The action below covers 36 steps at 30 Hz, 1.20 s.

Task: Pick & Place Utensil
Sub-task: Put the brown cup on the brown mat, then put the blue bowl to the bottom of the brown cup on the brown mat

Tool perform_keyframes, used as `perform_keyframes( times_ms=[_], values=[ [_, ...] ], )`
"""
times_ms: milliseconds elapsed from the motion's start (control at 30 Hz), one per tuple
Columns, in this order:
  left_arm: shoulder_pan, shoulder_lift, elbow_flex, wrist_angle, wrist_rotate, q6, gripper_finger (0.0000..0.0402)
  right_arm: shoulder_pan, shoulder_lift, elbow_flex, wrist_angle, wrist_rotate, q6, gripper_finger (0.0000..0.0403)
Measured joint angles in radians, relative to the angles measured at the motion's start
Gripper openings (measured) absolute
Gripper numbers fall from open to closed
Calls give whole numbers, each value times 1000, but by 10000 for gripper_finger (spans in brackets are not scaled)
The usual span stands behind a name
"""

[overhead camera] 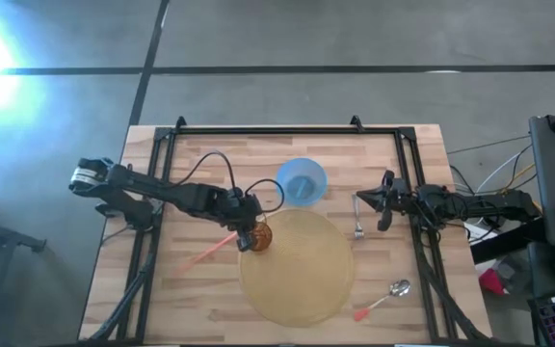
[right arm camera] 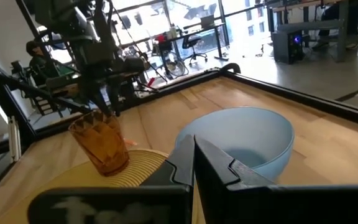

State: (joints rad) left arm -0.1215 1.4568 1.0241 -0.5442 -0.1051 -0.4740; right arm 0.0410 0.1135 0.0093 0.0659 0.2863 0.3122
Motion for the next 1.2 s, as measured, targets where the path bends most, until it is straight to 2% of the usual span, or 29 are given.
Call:
perform_keyframes(
  times_ms=[133,400,567,967,1067,1200],
  values=[
    [0,0,0,-1,0,1,90,0,0,0,25,1,-2,8],
    [0,-3,56,-25,53,2,127,0,0,0,194,1,-27,8],
    [0,-3,88,-47,59,15,127,0,0,0,207,1,-25,8],
    [5,-3,265,-266,55,122,126,0,0,0,215,4,27,8],
    [6,-3,339,-342,38,144,126,0,0,0,243,6,29,9],
    [6,-9,418,-434,-39,171,122,0,0,3,267,20,26,9]
  ],
)
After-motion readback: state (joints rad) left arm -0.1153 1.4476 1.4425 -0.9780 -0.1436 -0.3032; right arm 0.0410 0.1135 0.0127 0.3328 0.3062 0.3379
